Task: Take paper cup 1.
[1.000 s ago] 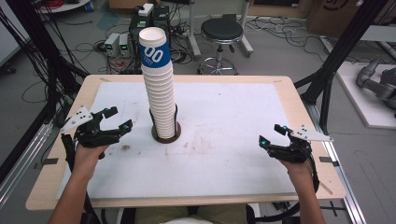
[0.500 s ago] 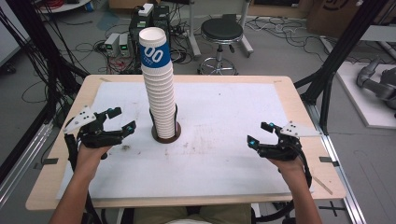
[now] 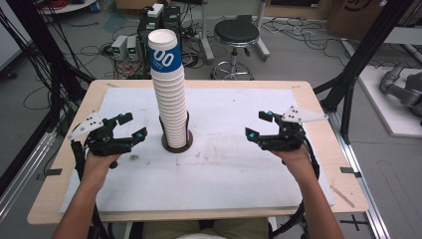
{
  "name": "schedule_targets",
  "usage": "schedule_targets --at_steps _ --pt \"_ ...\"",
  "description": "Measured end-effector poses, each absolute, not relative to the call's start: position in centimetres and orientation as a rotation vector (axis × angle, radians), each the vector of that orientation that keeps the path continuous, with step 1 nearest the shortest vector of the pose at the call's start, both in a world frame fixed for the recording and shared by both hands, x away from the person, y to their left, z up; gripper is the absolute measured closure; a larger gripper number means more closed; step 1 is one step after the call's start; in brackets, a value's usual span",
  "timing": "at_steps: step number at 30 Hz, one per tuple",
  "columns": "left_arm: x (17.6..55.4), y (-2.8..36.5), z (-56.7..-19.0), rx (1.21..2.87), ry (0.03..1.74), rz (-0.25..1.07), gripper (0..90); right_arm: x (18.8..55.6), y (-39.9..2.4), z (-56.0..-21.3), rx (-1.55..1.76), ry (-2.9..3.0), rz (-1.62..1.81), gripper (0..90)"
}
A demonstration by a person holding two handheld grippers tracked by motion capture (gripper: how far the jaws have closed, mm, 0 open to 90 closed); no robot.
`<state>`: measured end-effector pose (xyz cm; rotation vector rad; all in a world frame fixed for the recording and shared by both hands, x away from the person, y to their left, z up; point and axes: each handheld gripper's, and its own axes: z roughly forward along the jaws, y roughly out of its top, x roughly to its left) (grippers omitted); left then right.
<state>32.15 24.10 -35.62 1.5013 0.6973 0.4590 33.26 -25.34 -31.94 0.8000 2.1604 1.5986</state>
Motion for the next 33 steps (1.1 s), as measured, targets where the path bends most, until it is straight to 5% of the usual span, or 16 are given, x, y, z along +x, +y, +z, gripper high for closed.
schedule_targets --at_steps 11,33 --pt "34.0 22.8 -30.5 1.480 0.594 0.484 15.7 36.2 -21.8 -26.9 0.668 2.270 1.563 19.5" --pt "38.8 18.4 -26.1 1.524 0.543 0.467 14.3 36.8 -21.2 -25.7 0.635 2.278 1.572 19.5"
